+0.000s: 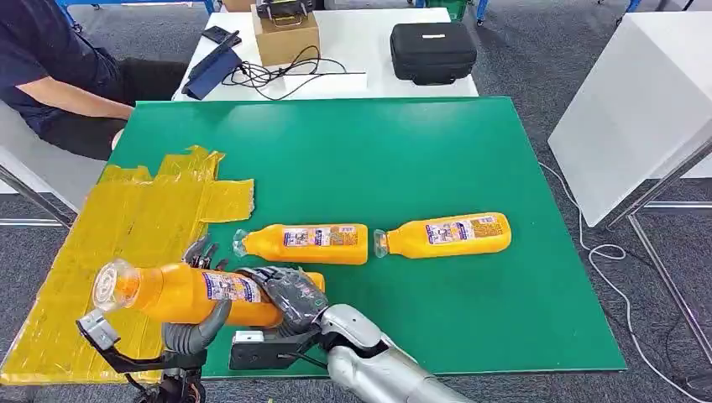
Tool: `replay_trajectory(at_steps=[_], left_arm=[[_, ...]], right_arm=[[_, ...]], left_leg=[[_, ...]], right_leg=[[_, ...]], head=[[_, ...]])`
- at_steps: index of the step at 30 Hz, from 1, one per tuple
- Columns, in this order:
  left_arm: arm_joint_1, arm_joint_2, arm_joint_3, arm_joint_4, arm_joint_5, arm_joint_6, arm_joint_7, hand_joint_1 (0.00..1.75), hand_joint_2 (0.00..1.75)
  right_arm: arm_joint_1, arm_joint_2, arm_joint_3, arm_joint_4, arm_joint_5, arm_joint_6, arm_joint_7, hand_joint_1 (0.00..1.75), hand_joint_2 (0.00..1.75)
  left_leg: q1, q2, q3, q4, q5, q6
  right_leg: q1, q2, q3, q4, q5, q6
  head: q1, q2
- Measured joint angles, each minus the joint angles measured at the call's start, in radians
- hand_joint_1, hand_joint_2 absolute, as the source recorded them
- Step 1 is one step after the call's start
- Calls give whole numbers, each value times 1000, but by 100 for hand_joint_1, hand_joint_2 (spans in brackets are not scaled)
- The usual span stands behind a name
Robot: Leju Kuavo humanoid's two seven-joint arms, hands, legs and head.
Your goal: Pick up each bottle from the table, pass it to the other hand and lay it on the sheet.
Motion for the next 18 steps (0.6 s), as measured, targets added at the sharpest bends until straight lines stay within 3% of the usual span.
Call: replay_trajectory(at_steps=[13, 15, 16, 18], left_arm=[[-31, -3, 0, 0, 25, -23, 24, 175, 175], [-37, -3, -1, 2, 25, -23, 26, 175, 175], [-39, -3, -1, 3, 25, -24, 27, 175, 175], [-43, -8, -1, 3, 27, -27, 29, 175, 175]], right_arm=[[84, -31, -102, -110, 107, 2, 30, 175, 175], [94, -37, -110, -124, 112, 2, 32, 0, 175], [99, -38, -117, -132, 117, 2, 33, 0, 0], [117, -41, -133, -149, 135, 2, 34, 0, 0]], left_leg=[[0, 1, 0, 0, 0, 0], [0, 1, 0, 0, 0, 0], [0, 1, 0, 0, 0, 0], [0, 1, 0, 0, 0, 0]], right_leg=[[0, 2, -1, 0, 0, 0], [0, 2, -1, 0, 0, 0], [0, 2, -1, 0, 0, 0], [0, 2, -1, 0, 0, 0]], head=[[0, 0], [0, 0], [0, 0], [0, 0]])
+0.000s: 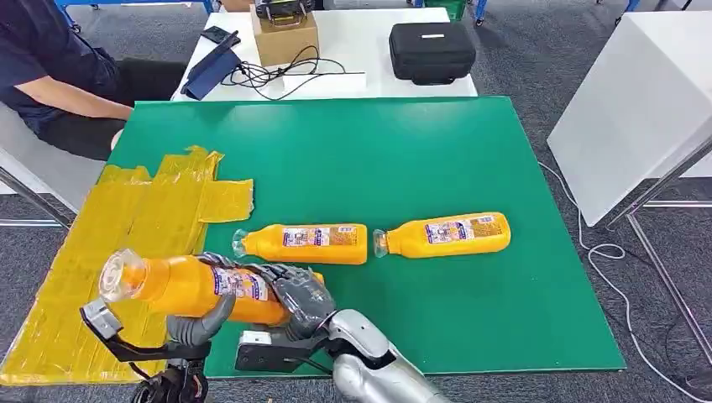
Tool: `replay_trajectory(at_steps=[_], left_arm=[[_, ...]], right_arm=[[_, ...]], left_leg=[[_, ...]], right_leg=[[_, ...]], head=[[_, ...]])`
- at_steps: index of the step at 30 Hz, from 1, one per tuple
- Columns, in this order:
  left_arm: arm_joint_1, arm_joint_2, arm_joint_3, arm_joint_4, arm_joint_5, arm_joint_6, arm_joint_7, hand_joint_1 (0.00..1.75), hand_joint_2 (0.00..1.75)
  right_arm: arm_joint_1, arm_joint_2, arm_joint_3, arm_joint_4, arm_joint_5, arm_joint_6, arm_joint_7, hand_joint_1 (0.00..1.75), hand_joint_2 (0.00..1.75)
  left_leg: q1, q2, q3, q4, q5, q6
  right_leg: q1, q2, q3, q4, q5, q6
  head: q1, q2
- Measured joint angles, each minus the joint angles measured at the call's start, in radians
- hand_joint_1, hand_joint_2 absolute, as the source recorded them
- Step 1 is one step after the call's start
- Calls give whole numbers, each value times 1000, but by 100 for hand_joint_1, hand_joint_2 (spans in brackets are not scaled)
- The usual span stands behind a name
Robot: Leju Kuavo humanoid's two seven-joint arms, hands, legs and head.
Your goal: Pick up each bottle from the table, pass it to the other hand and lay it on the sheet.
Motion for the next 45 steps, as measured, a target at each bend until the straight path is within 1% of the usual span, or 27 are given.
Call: replay_trajectory(at_steps=[4, 5, 6, 7, 9, 11, 13, 14, 16, 18, 21, 22, 25, 27, 29, 30, 32, 36, 37, 39, 42, 45], left_arm=[[-5, -7, 12, -1, -48, 30, -5, 175, 175], [-6, -9, 15, -3, -99, 57, -24, 175, 175], [-9, -11, 17, -9, -170, 103, -50, 175, 175], [-19, -13, 24, -16, -263, 179, -79, 175, 175], [-59, -16, 61, -28, -397, 307, -112, 175, 175], [-84, -13, 91, -36, -430, 329, -115, 175, 175], [-95, -15, 98, -40, -472, 363, -123, 175, 175], [-99, -16, 103, -40, -545, 426, -131, 175, 175], [-116, -16, 114, -42, -770, 624, -123, 175, 175], [-155, -1, 125, -27, -985, 815, -91, 175, 175], [-252, 32, 130, 56, -1201, 997, -80, 175, 175], [-287, 39, 139, 85, -1251, 1019, -86, 175, 175], [-361, 43, 176, 153, -1403, 1024, -121, 175, 175], [-399, 41, 225, 195, -1570, 1024, -126, 175, 175], [-432, 41, 270, 243, -1769, 1024, -81, 175, 175], [-446, 41, 286, 268, -1859, 1024, -38, 175, 175], [-469, 48, 291, 322, -1977, 1024, 38, 175, 175], [-490, 56, 297, 381, -2007, 1025, 63, 175, 175], [-495, 56, 297, 393, -2021, 1025, 86, 175, 175], [-517, 67, 276, 442, -2055, 1025, 180, 175, 175], [-555, 113, 175, 554, -2067, 1025, 349, 175, 175], [-589, 135, 88, 646, -2052, 1025, 442, 175, 175]], right_arm=[[66, -23, -45, -62, 6, 34, -17, 0, 0], [81, -31, -62, -92, 0, 45, -25, 0, 0], [99, -41, -78, -126, -5, 60, -30, 0, 0], [123, -54, -98, -170, -5, 77, -37, 0, 0], [183, -82, -131, -269, -2, 121, -41, 0, 0], [227, -99, -152, -332, 1, 134, -41, 0, 0], [244, -111, -168, -375, 3, 135, -43, 0, 0], [251, -115, -177, -396, 5, 134, -48, 0, 0], [269, -125, -203, -456, 7, 132, -53, 0, 0], [270, -141, -229, -521, -15, 133, -53, 0, 0], [247, -179, -257, -558, -88, 134, -69, 0, 0], [237, -192, -261, -559, -108, 133, -77, 0, 0], [212, -218, -262, -556, -157, 131, -100, 0, 0], [190, -229, -253, -548, -195, 131, -106, 0, 0], [163, -240, -237, -541, -225, 134, -107, 0, 0], [153, -245, -231, -538, -237, 137, -107, 0, 0], [134, -253, -218, -533, -250, 142, -107, 0, 0], [114, -264, -205, -526, -256, 143, -107, 0, 0], [111, -267, -202, -525, -259, 144, -107, 0, 0], [107, -272, -197, -525, -267, 147, -107, 0, 0], [103, -278, -187, -525, -272, 155, -108, 0, 0], [103, -282, -185, -526, -273, 160, -108, 0, 0]], left_leg=[[0, -1, -1, 0, 0, 0], [0, -1, -1, 0, 0, 0], [0, -1, -1, 0, 0, 0], [0, -1, -1, 0, 0, 0], [0, -3, -2, 0, 0, 0], [0, -4, -2, 0, 0, 0], [0, -4, -1, 0, 0, 0], [0, -4, -1, 0, 0, 0], [0, -3, -1, 0, 0, 0], [0, -4, -1, 0, 1, 0], [0, -7, 0, 0, 2, -1], [0, -7, 0, 0, 2, -1], [0, -6, 1, 0, 3, -1], [0, -6, 1, 0, 3, -1], [0, -6, 1, 0, 3, -1], [0, -6, 1, 0, 3, -1], [0, -6, 0, 0, 3, -1], [0, -6, 0, 0, 3, -1], [0, -6, 0, 0, 3, -1], [0, -6, 0, 0, 3, -1], [0, -6, 0, 0, 3, -1], [0, -7, 0, 0, 3, -1]], right_leg=[[0, 0, 0, 0, 0, 0], [0, 0, 0, 0, 0, 0], [0, 0, 0, 0, 0, 0], [0, -1, 0, 0, 0, 0], [0, -3, 1, 0, 0, 0], [0, -2, 1, 0, 0, 0], [1, -2, 1, 0, 0, 0], [1, -2, 1, 0, 0, 0], [1, -2, 1, 0, 0, 0], [0, -3, 2, 0, 0, 0], [0, -6, 4, 0, 0, 0], [0, -6, 5, 0, 0, 0], [0, -5, 5, 1, 1, 0], [0, -5, 5, 1, 1, 0], [0, -5, 4, 1, 1, 0], [0, -5, 4, 1, 1, 0], [0, -5, 4, 1, 1, 0], [1, -5, 3, 1, 1, 0], [1, -5, 3, 1, 1, 0], [0, -5, 3, 1, 1, 0], [1, -5, 3, 1, 1, 0], [0, -6, 3, 1, 1, 0]], head=[[0, 0], [0, 0], [0, 0], [0, 0], [1, 0], [-1, 0], [1, 0], [0, 0], [0, 0], [0, 0], [0, 0], [0, 0], [0, 0], [0, 0], [0, 0], [0, 0], [0, 0], [0, 0], [0, 0], [0, 0], [0, 0], [0, 0]])
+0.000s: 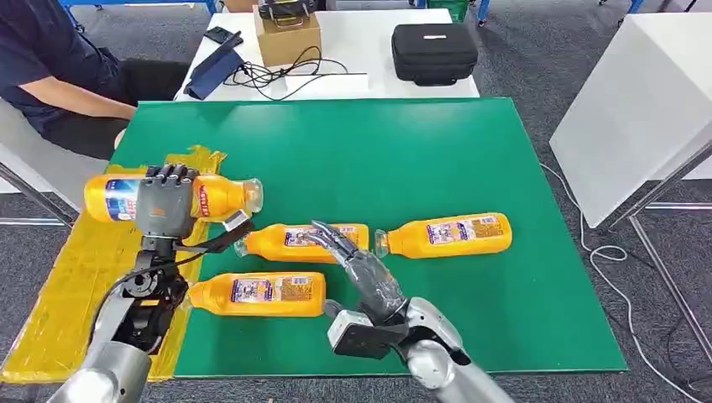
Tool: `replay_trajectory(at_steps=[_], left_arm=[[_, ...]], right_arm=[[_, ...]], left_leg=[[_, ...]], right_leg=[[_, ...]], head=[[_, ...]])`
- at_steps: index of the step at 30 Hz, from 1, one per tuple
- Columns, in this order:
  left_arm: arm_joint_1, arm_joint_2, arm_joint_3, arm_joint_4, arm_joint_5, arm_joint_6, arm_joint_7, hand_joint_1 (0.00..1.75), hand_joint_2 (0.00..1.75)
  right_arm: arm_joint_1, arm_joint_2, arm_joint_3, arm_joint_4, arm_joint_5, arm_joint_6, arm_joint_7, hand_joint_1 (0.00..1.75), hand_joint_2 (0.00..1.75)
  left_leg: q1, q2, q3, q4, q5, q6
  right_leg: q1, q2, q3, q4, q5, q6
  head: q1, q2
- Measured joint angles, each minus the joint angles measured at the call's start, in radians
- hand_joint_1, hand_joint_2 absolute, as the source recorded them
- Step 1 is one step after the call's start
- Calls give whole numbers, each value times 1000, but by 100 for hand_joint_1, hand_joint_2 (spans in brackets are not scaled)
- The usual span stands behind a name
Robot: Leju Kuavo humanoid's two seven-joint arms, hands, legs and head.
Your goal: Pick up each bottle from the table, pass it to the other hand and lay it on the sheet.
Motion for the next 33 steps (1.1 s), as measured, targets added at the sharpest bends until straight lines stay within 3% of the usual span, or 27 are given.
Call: replay_trajectory(at_steps=[4, 5, 6, 7, 8, 19, 28, 33], left_arm=[[-32, 18, -100, 148, 15, 0, 85, 175, 175], [-36, 20, -110, 180, 6, 1, 91, 16, 175], [-39, 20, -114, 212, 4, 1, 94, 0, 175], [-39, 21, -114, 240, 5, 1, 96, 0, 175], [-40, 24, -115, 257, 8, 1, 96, 0, 0], [-103, 47, -83, 513, 68, -7, 48, 0, 0], [-124, 47, -34, 554, 134, -32, 8, 0, 0], [-121, 48, 26, 559, 227, -6, -77, 0, 0]], right_arm=[[2, 0, 2, -1, 18, 21, 0, 0, 0], [2, 0, 2, -1, 25, 27, 3, 0, 0], [2, 1, 3, -3, 33, 30, 7, 0, 0], [3, 3, 5, -3, 38, 31, 8, 0, 0], [5, 4, 6, -4, 39, 32, 10, 0, 0], [12, 5, 7, -1, 64, 51, 13, 0, 0], [24, 8, 7, 1, 95, 71, 7, 0, 0], [29, 24, 7, 3, 122, 89, 7, 0, 0]], left_leg=[[0, 1, 0, 0, 0, 0], [0, 1, 0, 0, 0, 0], [0, 1, 0, 0, 0, 0], [0, 1, 0, 0, 0, 0], [0, 1, 0, 0, 0, 0], [0, 0, 0, 0, 0, 0], [0, 0, 1, 0, 0, 0], [1, 0, 1, 0, 0, 0]], right_leg=[[0, 1, 0, 0, 0, 0], [0, 1, 0, 0, 0, 0], [0, 1, 0, 0, 0, 0], [0, 1, 0, 0, 0, 0], [0, 1, 0, 0, 0, 0], [0, 0, 1, 0, 0, 0], [0, 0, 1, 0, 0, 0], [1, 0, 1, 1, 0, 0]], head=[[0, 0], [0, 0], [0, 0], [0, 0], [0, 0], [0, 0], [0, 0], [0, 0]])
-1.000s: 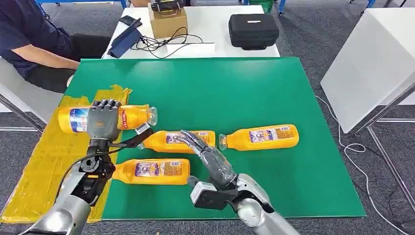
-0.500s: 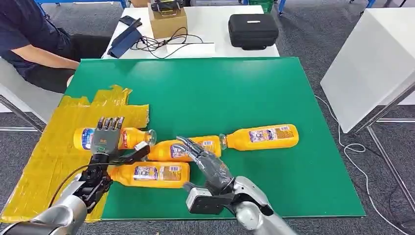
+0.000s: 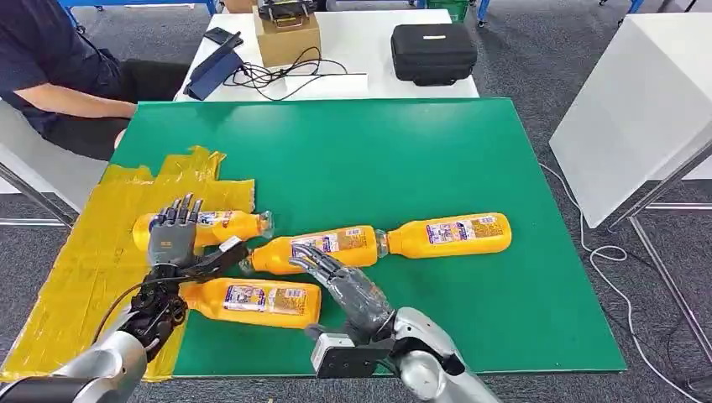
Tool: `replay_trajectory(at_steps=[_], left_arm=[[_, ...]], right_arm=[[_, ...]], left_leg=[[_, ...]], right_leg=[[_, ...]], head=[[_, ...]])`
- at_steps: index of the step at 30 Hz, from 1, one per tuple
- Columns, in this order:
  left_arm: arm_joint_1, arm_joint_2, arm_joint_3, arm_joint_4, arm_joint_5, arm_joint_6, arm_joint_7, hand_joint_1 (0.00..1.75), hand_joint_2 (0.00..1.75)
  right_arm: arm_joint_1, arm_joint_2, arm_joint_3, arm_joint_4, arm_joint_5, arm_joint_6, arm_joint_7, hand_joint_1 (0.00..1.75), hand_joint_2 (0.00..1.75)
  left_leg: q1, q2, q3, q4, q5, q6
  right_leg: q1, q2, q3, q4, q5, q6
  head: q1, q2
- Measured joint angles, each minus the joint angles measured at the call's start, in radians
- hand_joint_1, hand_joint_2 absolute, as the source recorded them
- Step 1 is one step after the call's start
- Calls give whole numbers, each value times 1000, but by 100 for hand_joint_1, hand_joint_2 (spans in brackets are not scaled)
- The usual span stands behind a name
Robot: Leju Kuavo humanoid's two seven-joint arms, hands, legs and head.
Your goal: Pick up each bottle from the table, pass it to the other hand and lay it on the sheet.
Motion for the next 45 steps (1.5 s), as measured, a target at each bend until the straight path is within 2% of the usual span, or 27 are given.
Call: replay_trajectory(at_steps=[2, 5, 8, 13, 14, 19, 27, 36, 41, 45], left_arm=[[3, 0, 39, -2, 90, 7, -83, 0, 0], [10, -2, 127, -38, 363, 0, -333, 0, 0], [25, -8, 211, -139, 648, -89, -487, 0, 0], [83, -43, 239, -429, 870, -175, -483, 0, 0], [89, -48, 239, -471, 878, -177, -480, 0, 0], [101, -90, 214, -617, 949, -210, -495, 0, 0], [103, -133, 114, -748, 969, -196, -467, 0, 0], [94, -136, 69, -779, 1004, -191, -457, 0, 0], [77, -137, 59, -779, 1005, -196, -452, 0, 0], [73, -144, 47, -779, 1011, -207, -454, 0, 0]], right_arm=[[-1, 6, 0, 6, 11, 7, 2, 0, 0], [-15, 22, 0, 31, 47, 11, 38, 0, 0], [-46, 49, 12, 81, 115, -6, 110, 0, 0], [-92, 118, 41, 173, 198, -35, 193, 0, 0], [-97, 129, 45, 187, 203, -39, 200, 0, 175], [-105, 167, 60, 237, 304, -48, 315, 0, 175], [-101, 206, 73, 296, 355, -18, 347, 0, 175], [-102, 232, 143, 338, 375, 55, 447, 0, 175], [-123, 258, 164, 380, 370, 63, 472, 0, 175], [-156, 285, 167, 478, 389, 28, 504, 0, 175]], left_leg=[[0, 0, 0, 0, 0, 0], [1, 1, -1, 0, 0, 0], [0, 1, 0, 0, 0, 0], [0, 0, -1, 0, 0, 0], [0, 0, -1, 0, 0, 0], [0, -1, -1, 0, 0, 0], [0, 0, -1, 0, 0, 0], [0, 1, -1, 0, 0, 0], [0, 1, -1, 0, 0, 0], [0, 0, -1, 0, 0, 0]], right_leg=[[1, 0, 0, 0, 0, 0], [1, 0, -1, 0, 0, 0], [1, 0, -1, 0, 0, 0], [1, 0, -1, 0, 0, 0], [1, 0, -1, 0, 0, 0], [0, 0, -1, 0, 0, 0], [-1, 0, -1, 0, 0, 0], [0, 0, -2, 0, 0, 0], [0, 0, -2, 0, 0, 0], [-1, 0, -2, 0, 0, 0]], head=[[0, 0], [0, 0], [0, 0], [0, 0], [0, 0], [1, 0], [0, 0], [0, 0], [0, 0], [0, 0]])
